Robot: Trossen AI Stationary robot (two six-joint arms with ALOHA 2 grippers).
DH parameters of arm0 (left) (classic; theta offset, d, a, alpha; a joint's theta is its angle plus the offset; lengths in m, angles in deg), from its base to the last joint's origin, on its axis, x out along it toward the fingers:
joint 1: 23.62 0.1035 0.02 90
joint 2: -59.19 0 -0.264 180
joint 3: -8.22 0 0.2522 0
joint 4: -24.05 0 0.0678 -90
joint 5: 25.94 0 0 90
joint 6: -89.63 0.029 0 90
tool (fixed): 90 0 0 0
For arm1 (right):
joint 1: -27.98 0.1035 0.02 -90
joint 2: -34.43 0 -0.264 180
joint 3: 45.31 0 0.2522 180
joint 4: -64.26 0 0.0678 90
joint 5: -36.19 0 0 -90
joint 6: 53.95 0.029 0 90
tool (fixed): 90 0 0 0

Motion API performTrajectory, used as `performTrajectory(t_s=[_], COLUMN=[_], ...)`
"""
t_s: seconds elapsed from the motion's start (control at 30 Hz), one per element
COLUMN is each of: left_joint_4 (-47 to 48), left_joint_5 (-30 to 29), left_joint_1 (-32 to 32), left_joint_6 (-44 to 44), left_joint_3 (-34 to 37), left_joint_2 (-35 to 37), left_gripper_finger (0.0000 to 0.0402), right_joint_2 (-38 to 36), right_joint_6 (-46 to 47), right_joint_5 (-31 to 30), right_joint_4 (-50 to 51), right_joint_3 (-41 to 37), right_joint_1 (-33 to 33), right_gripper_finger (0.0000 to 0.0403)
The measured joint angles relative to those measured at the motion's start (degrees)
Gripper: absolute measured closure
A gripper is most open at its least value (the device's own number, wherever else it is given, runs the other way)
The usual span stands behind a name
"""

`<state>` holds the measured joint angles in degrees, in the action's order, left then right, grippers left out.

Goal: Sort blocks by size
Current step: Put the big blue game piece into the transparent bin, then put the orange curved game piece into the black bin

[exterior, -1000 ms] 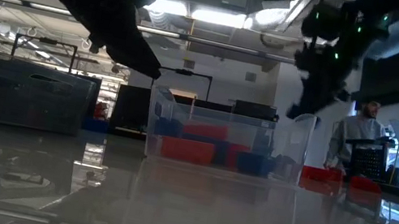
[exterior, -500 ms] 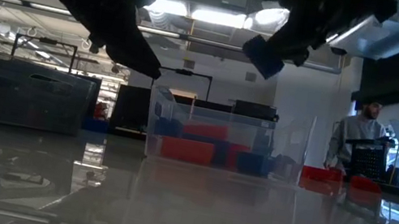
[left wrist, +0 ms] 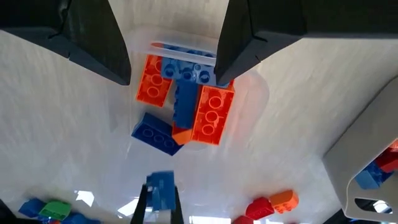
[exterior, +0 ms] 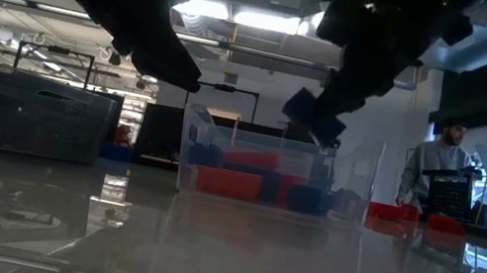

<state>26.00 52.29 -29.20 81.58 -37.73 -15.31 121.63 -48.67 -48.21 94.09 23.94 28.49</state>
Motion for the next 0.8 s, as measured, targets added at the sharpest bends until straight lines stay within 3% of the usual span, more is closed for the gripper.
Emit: performTrajectory(t_s=[0.3, 0.6, 0.7, 0.8], left_joint_4=[0.0, 0.0, 0.0, 0.0], left_joint_5=[0.0, 0.0, 0.0, 0.0], left_joint_1=[0.0, 0.0, 0.0, 0.0], left_joint_6=[0.1, -0.5, -0.5, -0.5], left_joint_3=[0.0, 0.0, 0.0, 0.0], left_joint_2=[0.0, 0.0, 0.0, 0.0], left_gripper_finger=[0.0179, 0.0179, 0.0179, 0.0179], right_joint_2=[1.8, 1.4, -0.1, -1.8], right_joint_6=[3.3, 4.8, 4.3, 3.2], right_joint_5=[-0.9, 0.0, -3.1, -10.2], right_joint_4=[-1.9, -1.9, 1.2, 7.8], right_joint_3=[0.0, 0.0, 1.1, 4.3], right_joint_1=[-0.2, -0.2, -0.2, -0.2], right_gripper_finger=[0.0276, 0.0172, 0.0154, 0.0149])
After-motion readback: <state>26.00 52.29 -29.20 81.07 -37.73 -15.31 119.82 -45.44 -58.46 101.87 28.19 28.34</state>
